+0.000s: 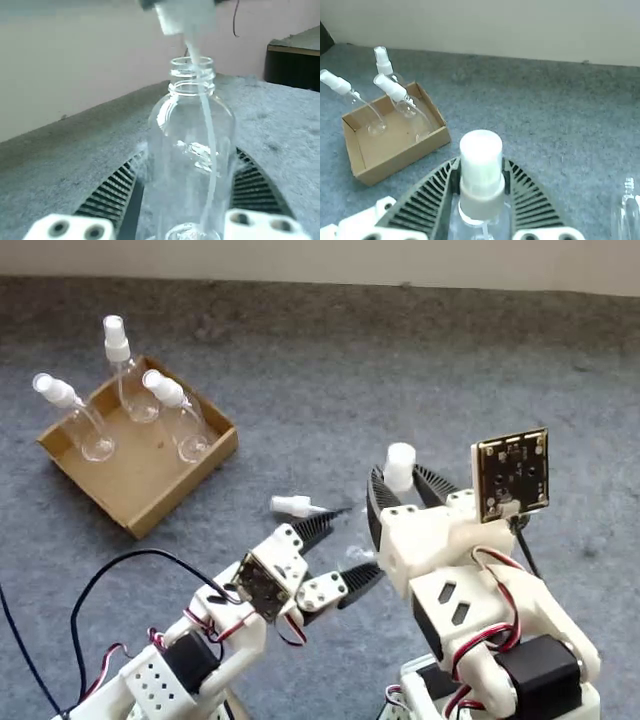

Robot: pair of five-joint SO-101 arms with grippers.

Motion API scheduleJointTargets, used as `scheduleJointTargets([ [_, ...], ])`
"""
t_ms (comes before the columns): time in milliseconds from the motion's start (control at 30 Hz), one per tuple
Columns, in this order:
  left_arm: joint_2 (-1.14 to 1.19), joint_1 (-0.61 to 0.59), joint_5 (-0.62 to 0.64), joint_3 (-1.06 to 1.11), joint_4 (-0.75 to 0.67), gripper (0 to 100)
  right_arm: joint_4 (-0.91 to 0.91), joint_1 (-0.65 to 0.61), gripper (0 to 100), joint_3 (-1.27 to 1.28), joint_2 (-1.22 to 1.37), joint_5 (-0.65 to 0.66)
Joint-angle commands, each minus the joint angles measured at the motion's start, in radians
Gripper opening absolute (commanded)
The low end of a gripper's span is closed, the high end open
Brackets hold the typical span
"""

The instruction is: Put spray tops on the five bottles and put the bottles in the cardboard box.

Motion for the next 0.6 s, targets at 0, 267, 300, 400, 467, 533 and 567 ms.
scheduleJointTargets([
  [0, -0.016, -0.067, 0.011, 0.025, -0.074, 13, 0.033, -0.01, 7.3, -0.012, 0.021, 0.012],
  [267, -0.016, -0.067, 0.011, 0.027, -0.072, 13, 0.039, -0.033, 12.2, -0.004, 0.021, 0.08],
  [300, -0.016, -0.067, 0.011, 0.027, -0.072, 13, 0.054, -0.05, 14.9, -0.007, 0.021, 0.087],
  [400, -0.016, -0.067, 0.011, 0.027, -0.072, 13, 0.088, -0.093, 22.0, -0.008, 0.021, 0.092],
  [467, -0.016, -0.067, 0.011, 0.027, -0.072, 13, 0.088, -0.094, 24.1, -0.008, 0.021, 0.095],
  [533, -0.016, -0.067, 0.011, 0.027, -0.072, 13, 0.088, -0.096, 24.2, -0.012, 0.021, 0.095],
  [567, -0.016, -0.067, 0.011, 0.027, -0.072, 13, 0.088, -0.096, 24.2, -0.012, 0.021, 0.095],
])
